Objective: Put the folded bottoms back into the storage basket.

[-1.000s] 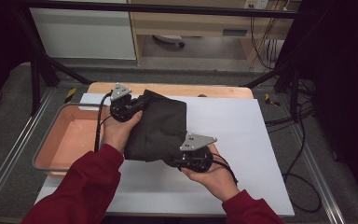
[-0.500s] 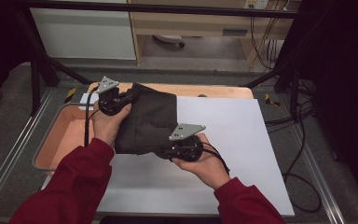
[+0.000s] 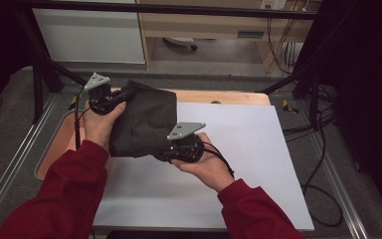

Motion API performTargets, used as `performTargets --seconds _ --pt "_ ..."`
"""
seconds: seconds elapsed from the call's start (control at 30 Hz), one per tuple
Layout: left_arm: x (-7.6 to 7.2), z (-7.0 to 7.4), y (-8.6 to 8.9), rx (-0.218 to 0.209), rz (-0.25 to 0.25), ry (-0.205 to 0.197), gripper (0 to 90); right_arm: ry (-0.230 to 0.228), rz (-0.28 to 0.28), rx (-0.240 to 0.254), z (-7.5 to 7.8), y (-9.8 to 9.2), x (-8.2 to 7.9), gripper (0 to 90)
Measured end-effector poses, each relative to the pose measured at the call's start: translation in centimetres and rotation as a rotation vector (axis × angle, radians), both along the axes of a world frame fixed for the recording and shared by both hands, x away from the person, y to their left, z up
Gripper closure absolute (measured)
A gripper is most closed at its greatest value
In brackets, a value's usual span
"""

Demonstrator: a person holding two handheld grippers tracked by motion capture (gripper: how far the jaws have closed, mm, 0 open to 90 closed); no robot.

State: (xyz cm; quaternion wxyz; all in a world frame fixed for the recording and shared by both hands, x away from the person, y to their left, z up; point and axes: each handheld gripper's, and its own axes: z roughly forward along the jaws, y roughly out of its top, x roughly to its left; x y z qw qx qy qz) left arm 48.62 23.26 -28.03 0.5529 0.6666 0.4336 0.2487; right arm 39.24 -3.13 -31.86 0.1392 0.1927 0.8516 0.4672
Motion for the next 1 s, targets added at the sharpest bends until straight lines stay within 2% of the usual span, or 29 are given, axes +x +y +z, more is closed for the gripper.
performTargets --seconds 0.07,0.3,0.53,1.0 --pt "0.2 0.2 0.5 -0.014 0.006 0.001 81.9 0.000 0.002 0.004 0.1 0.3 0.2 64.3" --pt "0.4 0.9 1.9 0.000 0.031 -0.003 81.9 0.000 0.008 0.010 0.7 2.1 0.9 64.4" --pt "0.4 1.2 3.7 -0.010 0.061 -0.002 81.9 -0.009 0.019 0.002 1.2 3.6 1.2 64.3" --pt "0.4 1.2 6.8 0.005 0.098 0.001 81.8 0.001 0.048 0.021 1.0 6.6 2.0 64.2"
